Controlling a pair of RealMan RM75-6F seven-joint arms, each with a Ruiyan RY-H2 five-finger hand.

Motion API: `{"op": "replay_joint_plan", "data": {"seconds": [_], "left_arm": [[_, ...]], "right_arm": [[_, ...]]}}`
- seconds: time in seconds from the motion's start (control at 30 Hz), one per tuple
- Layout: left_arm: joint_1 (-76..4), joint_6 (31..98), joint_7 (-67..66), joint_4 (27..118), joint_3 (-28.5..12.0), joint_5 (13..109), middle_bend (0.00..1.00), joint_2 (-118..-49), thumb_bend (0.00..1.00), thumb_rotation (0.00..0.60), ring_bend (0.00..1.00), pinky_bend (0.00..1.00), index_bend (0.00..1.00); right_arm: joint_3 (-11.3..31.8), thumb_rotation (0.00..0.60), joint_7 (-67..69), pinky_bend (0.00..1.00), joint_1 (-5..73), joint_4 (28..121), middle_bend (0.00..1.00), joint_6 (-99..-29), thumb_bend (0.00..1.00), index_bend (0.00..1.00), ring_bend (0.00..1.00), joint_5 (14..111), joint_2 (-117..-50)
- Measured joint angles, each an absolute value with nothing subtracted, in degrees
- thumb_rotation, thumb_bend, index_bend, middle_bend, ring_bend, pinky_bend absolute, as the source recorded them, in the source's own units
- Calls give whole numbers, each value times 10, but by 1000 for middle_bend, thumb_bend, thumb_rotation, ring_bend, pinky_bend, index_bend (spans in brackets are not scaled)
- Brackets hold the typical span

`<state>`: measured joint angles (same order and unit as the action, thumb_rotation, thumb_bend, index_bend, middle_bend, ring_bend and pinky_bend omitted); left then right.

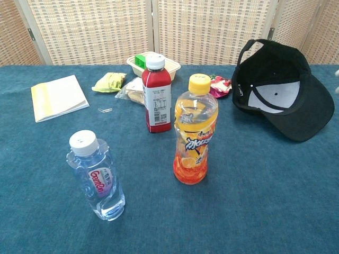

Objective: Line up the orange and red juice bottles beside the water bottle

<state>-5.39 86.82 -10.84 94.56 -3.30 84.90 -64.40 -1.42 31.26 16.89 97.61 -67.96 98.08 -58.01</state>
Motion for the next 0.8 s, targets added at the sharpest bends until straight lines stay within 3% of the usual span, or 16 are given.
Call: {"op": "replay_joint_plan", "data": {"seconds": [0.4, 0.8], "left_arm": [[-51, 874, -108, 952, -34, 852, 26, -637, 168, 600, 51, 39, 98], [-49, 875, -108, 951, -34, 851, 25, -637, 168, 600, 50, 39, 98]], "right_arm": [[6, 600, 426, 147, 296, 954, 144, -593, 0, 79, 59, 1000, -646], [18, 600, 468, 147, 369, 910, 141, -535, 0, 79, 59, 972, -727]]}}
